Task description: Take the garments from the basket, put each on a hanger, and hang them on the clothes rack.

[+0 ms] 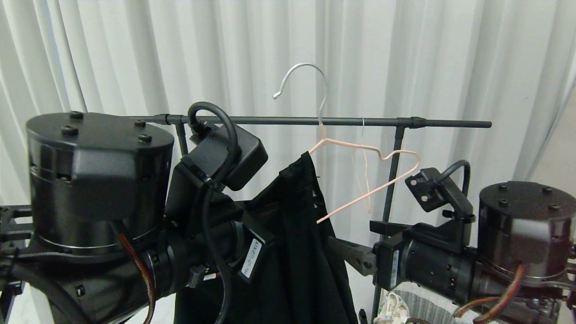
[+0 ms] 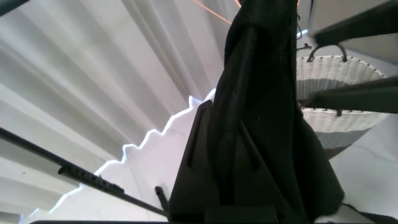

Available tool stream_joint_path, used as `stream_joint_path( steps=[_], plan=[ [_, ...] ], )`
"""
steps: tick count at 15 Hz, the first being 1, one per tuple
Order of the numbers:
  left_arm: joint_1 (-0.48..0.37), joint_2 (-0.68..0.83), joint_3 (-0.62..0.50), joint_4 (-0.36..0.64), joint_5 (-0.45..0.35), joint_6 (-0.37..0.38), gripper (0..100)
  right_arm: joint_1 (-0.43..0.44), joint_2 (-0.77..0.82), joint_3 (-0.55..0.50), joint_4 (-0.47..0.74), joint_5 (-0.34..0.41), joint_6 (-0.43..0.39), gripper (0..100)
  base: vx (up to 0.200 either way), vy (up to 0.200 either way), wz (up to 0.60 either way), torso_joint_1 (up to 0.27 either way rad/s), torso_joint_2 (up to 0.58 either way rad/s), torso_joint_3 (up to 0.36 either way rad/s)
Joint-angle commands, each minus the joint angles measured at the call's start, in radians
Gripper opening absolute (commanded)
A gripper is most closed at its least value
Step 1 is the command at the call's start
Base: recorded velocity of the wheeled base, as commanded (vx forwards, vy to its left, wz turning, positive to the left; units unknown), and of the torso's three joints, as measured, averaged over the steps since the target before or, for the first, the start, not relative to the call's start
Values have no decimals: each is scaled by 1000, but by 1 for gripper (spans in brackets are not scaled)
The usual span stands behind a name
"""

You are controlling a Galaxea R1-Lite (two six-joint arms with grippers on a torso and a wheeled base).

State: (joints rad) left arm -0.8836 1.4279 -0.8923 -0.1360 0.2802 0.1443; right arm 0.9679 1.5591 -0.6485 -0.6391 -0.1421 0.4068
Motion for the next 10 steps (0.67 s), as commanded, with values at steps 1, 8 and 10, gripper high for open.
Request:
stream_joint_path(
  steps=[1, 8, 10],
  plan=[
    [0, -4, -8, -1, -4, 0, 0, 2, 82, -53, -1, -11, 12, 100, 0, 0, 0, 0, 0, 0],
    [-8, -23, -17, -1, -6, 0, 0, 3, 188, -114, -5, -126, 12, 100, 0, 0, 0, 0, 0, 0],
    [-6, -26, -16, -1, -4, -2, 0, 0, 199, -111, -5, -160, 10, 100, 0, 0, 0, 0, 0, 0]
  ],
)
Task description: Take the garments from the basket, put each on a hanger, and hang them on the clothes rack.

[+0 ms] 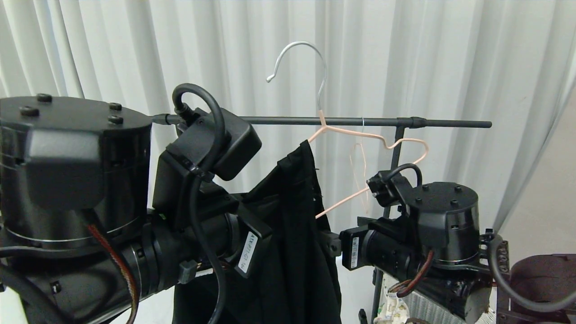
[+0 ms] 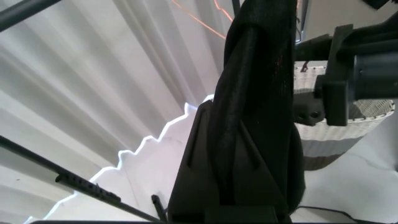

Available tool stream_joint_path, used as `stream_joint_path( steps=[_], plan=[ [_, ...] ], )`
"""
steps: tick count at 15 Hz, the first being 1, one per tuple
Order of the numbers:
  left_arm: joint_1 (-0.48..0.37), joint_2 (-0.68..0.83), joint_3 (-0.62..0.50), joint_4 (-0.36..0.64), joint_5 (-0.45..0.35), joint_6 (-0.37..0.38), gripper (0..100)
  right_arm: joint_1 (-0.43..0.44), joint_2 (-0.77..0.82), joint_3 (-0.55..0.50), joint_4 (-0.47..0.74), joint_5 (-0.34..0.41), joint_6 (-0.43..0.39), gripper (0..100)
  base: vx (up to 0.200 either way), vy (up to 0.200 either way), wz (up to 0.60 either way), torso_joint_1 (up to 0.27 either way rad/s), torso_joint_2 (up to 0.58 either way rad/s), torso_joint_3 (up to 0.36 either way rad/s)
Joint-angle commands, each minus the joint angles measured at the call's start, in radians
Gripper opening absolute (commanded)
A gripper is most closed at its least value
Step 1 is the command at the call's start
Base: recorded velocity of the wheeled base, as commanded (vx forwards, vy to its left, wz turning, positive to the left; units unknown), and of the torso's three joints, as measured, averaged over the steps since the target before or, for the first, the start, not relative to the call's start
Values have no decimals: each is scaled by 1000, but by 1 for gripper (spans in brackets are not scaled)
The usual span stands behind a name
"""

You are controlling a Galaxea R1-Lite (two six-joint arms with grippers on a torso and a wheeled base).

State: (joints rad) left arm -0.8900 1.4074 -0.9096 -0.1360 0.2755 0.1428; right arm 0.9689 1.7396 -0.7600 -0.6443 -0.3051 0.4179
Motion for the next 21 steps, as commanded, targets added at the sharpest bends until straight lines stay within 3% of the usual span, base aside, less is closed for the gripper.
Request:
stream_joint_path(
  steps=[1, 4, 10, 12, 14, 17, 21],
  plan=[
    [2, -7, 3, -1, 1, 0, 0, -6, 20, 4, 3, -15, -1, 100, 0, 0, 0, 0, 0, 0],
    [6, -22, 41, -1, 2, -3, 0, -67, 1, 111, 11, -58, -25, 100, 0, 0, 0, 0, 0, 0],
    [20, -47, 98, -4, 2, -3, 0, -176, -124, 311, 11, -62, -90, 100, 0, 0, 0, 0, 0, 0],
    [19, -64, 149, -34, 1, -3, 0, -225, -144, 329, 11, -62, -108, 100, 0, 0, 0, 0, 0, 0],
    [20, -108, 278, -125, -21, 6, 0, -296, -158, 326, 11, -54, -152, 100, 0, 0, 0, 0, 0, 0],
    [74, -154, 436, -212, -62, 118, 0, -349, -196, 324, 11, -6, -203, 100, 0, 0, 0, 0, 0, 0],
    [115, -145, 462, -215, -62, 130, 0, -355, -216, 324, 12, 0, -222, 100, 0, 0, 0, 0, 0, 0]
  ],
)
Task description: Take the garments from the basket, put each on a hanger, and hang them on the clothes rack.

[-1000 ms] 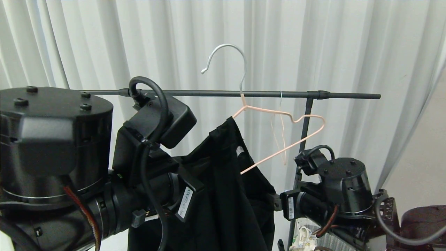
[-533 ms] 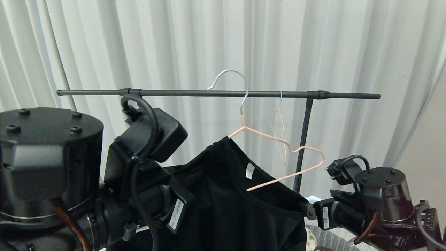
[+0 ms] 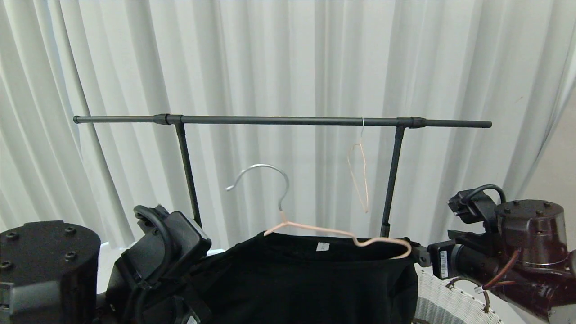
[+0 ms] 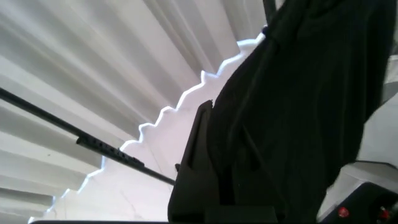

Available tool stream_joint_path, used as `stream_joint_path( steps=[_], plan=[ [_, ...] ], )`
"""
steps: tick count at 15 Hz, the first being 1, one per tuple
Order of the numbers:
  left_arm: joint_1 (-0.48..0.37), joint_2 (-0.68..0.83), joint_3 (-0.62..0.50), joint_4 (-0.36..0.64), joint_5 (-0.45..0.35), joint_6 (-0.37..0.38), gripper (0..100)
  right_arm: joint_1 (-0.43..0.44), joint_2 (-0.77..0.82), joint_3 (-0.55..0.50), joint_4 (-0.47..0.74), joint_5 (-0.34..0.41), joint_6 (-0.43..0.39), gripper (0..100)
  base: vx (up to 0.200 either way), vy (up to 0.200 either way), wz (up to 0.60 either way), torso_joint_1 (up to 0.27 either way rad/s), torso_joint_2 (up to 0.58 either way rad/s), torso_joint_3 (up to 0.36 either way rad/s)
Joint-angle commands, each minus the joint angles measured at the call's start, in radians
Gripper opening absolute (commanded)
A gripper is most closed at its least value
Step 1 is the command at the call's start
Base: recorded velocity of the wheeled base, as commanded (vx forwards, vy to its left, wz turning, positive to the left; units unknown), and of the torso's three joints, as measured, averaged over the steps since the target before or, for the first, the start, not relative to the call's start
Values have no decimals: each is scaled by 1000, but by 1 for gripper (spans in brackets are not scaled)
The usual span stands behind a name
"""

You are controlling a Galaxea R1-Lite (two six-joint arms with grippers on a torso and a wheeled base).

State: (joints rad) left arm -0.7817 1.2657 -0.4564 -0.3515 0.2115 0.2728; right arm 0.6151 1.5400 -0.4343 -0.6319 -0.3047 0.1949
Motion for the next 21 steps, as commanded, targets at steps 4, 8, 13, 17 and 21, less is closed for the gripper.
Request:
stream_joint_path(
  steps=[4, 8, 13, 17, 21],
  plan=[
    [9, 6, 19, -1, 3, -1, 0, -12, -31, 0, 17, 1, -11, 100, 0, 0, 0, 0, 0, 0],
    [9, 52, 16, -52, 3, -3, 0, 71, -159, -92, 204, 203, -11, 100, 0, 0, 0, 0, 0, 0],
    [9, 69, 18, -130, 3, -12, 0, 86, -261, -135, 350, 325, -18, 100, 0, 0, 0, 0, 0, 0],
    [9, 98, 15, -202, 5, -52, 0, 215, -322, -127, 367, 412, -12, 100, 0, 0, 0, 0, 0, 0],
    [88, 155, 10, -213, 11, -52, 0, 321, -319, -124, 394, 414, -18, 100, 0, 0, 0, 0, 0, 0]
  ],
)
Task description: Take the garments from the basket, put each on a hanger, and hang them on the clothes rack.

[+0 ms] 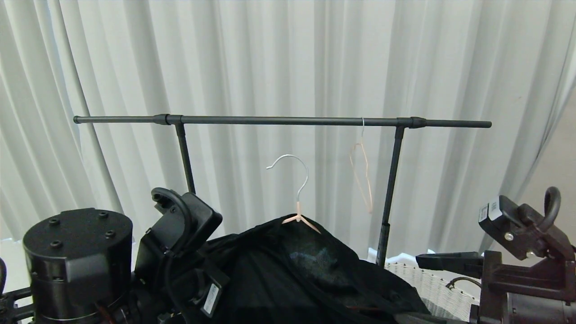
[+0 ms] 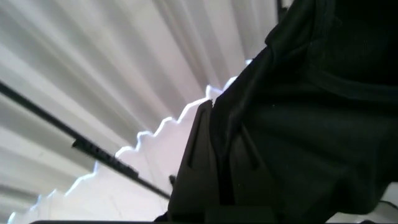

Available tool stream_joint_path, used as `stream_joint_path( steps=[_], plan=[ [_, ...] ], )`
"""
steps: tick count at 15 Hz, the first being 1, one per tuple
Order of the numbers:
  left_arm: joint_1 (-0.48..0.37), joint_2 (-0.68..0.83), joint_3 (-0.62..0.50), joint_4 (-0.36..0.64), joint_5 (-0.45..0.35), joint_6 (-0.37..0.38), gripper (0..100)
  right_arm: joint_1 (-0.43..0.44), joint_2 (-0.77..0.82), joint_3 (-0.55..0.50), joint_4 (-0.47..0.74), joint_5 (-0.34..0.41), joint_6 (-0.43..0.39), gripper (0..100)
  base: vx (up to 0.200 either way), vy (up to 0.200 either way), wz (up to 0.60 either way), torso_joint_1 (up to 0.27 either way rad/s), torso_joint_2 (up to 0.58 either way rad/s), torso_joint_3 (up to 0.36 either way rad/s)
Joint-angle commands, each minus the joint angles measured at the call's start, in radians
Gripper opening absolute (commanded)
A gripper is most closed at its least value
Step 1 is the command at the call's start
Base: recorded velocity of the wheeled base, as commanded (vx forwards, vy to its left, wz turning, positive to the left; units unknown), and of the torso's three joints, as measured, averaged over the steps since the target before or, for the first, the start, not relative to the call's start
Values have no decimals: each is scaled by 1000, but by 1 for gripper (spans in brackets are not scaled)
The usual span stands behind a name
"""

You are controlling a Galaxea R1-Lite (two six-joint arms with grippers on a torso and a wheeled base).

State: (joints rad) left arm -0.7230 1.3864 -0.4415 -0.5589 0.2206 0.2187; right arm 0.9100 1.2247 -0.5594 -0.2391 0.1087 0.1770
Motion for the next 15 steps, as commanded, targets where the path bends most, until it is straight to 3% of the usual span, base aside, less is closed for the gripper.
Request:
stream_joint_path(
  steps=[1, 5, 8, 11, 15],
  plan=[
    [42, 46, -11, -19, 2, 2, 0, 29, 1, -1, 4, -1, -1, 100, 0, 0, 0, 0, 0, 0],
    [66, 54, -6, -38, 6, -4, 0, 27, -1, -1, 35, -3, -2, 100, 0, 0, 0, 0, 0, 0],
    [22, 39, 10, -108, -30, -6, 0, 26, 35, -24, 47, -3, -47, 100, 0, 0, 0, 0, 0, 0],
    [25, 46, 55, -188, -144, 7, 0, 4, 131, -122, 52, -3, -136, 100, 0, 0, 0, 0, 0, 0],
    [22, 40, 63, -216, -195, 36, 0, -3, 239, -241, 84, -1, -212, 100, 0, 0, 0, 0, 0, 0]
  ],
)
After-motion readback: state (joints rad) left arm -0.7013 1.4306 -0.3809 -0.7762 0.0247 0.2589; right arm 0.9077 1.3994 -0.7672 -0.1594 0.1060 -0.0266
